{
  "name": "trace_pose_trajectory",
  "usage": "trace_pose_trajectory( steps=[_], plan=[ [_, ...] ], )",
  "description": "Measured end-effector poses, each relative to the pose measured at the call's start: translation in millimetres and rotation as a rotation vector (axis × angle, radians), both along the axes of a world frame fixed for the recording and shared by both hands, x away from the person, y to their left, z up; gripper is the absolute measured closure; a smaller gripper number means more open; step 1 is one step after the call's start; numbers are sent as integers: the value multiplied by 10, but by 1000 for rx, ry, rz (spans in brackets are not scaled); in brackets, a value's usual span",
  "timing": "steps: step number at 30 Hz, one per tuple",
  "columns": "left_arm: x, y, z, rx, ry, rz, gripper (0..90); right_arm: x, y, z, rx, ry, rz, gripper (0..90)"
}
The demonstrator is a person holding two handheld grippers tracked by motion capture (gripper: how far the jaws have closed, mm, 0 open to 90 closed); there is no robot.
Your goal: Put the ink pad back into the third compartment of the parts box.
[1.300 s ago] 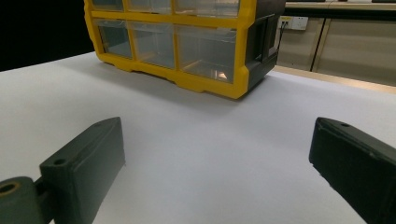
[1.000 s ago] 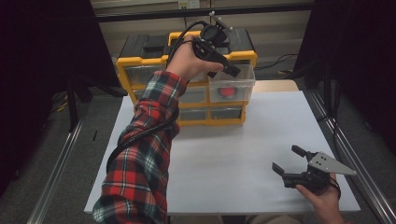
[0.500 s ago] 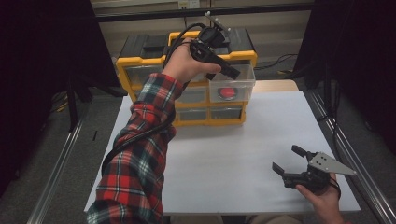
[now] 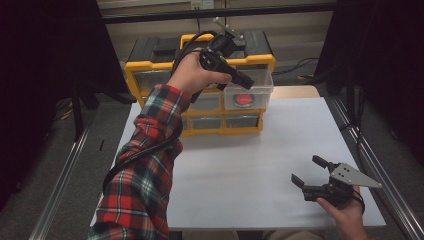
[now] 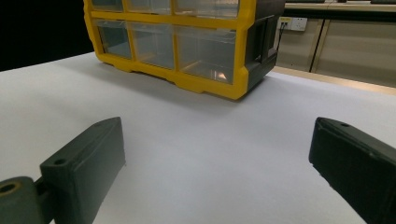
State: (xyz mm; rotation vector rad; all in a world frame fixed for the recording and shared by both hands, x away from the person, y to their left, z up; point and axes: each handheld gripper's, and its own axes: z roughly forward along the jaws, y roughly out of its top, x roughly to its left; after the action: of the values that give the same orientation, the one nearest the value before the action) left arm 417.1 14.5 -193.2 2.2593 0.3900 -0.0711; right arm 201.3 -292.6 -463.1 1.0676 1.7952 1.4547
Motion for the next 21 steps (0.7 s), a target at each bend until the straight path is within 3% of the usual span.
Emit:
trace_pose_trajectory(
  steps=[11,21],
  plan=[
    [-47,14,73,-22,6,-20,857,4,6,-1,2,-2,-2,31],
    [-146,23,-7,-14,-2,-45,900,4,0,0,-1,-11,1,31]
  ],
)
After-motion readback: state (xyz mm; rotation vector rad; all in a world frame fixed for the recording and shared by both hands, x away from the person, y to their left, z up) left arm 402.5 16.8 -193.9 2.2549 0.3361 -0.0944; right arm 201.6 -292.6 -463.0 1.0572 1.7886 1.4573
